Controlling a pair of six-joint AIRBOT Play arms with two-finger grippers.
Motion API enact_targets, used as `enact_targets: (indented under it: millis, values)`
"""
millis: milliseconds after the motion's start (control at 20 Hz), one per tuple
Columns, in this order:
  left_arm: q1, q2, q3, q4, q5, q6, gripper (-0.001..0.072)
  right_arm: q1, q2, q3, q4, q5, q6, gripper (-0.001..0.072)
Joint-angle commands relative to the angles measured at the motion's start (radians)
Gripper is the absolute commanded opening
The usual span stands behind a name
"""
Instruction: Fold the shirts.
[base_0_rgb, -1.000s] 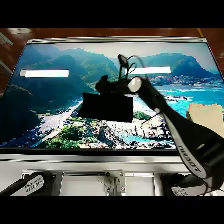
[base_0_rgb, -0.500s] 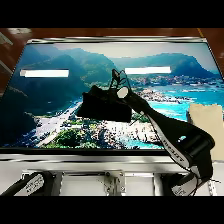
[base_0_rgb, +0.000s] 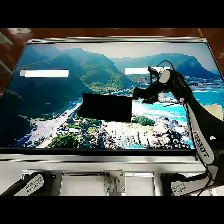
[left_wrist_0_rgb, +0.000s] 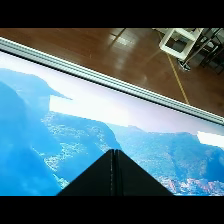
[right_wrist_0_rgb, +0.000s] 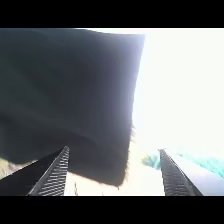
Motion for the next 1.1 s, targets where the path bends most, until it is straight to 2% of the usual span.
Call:
enact_targets:
  millis: [0, 300, 550, 600, 700, 750, 800, 900, 1050]
  values:
    - [-0.008, 0.000, 0.000, 0.002, 0.006, 0.003, 0.0038, -0.107, -0.076, -0.007, 0.146, 0.096, -0.060, 0.0697]
    - [-0.059, 0.000, 0.000, 0.002, 0.010, 0.003, 0.0038, -0.009, -0.188, -0.007, 0.164, 0.021, -0.098, 0.0696]
    - [-0.121, 0.000, 0.000, 0.002, 0.082, 0.003, 0.0038, 0.033, -0.215, -0.006, 0.194, 0.018, -0.141, 0.0693]
    - [-0.131, 0.000, 0.000, 0.002, 0.101, 0.003, 0.0038, 0.037, -0.215, -0.006, 0.197, 0.018, -0.151, 0.0616]
    - [-0.149, 0.000, 0.000, 0.002, 0.129, 0.003, 0.0038, 0.037, -0.214, -0.006, 0.208, 0.003, -0.156, 0.0243]
    - [-0.152, 0.000, 0.000, 0.002, 0.129, 0.003, 0.0038, 0.035, -0.213, -0.003, 0.213, -0.011, -0.156, 0.0082]
    - [-0.153, 0.000, 0.000, 0.002, 0.126, 0.003, 0.0038, 0.032, -0.206, 0.006, 0.222, -0.019, -0.159, 0.0059]
    - [-0.159, 0.000, -0.003, 0.002, 0.126, 0.003, 0.0038, 0.016, -0.166, 0.052, 0.213, -0.010, -0.217, 0.0059]
    - [-0.170, -0.003, -0.007, 0.002, 0.130, 0.003, 0.0038, -0.075, -0.039, 0.133, 0.176, 0.012, -0.233, 0.0059]
